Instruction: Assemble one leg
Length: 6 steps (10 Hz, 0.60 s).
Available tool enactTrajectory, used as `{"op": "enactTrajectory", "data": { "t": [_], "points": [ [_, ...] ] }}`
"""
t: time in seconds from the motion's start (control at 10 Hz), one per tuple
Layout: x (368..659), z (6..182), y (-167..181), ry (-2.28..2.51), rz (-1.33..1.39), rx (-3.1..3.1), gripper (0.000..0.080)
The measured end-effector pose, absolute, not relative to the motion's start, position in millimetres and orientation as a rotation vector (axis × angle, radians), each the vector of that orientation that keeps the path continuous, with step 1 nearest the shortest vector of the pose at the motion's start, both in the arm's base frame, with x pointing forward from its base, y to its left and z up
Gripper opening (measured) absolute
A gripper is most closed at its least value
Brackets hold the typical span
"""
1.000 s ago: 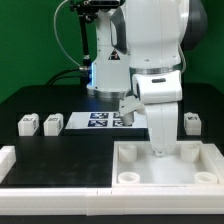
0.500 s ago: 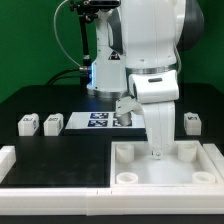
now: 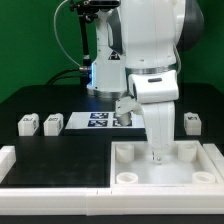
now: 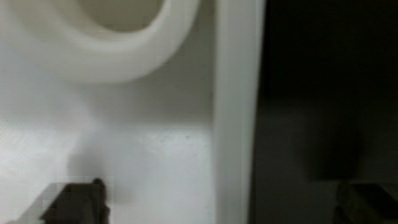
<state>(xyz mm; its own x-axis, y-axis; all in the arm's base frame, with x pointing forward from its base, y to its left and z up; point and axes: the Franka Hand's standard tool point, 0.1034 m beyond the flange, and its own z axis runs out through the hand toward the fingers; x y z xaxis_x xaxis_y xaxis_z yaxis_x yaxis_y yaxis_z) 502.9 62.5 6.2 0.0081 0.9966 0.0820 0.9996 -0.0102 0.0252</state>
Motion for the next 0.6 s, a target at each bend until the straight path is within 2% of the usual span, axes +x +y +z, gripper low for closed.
{"op": "enactTrajectory", "data": {
  "t": [0.3,0.4,0.5,0.6],
  "points": [
    [503.2,6.7,62.2,-2.179,-0.119,-2.205,0.0648],
    [504.4,19.3,63.6,-2.123,-0.130,-2.275,0.0648],
    [500.6,43.1,70.4,-2.007,-0.145,-2.401,0.0648],
    [493.6,55.2,80.0,-1.967,-0.147,-2.444,0.0648]
  ]
}}
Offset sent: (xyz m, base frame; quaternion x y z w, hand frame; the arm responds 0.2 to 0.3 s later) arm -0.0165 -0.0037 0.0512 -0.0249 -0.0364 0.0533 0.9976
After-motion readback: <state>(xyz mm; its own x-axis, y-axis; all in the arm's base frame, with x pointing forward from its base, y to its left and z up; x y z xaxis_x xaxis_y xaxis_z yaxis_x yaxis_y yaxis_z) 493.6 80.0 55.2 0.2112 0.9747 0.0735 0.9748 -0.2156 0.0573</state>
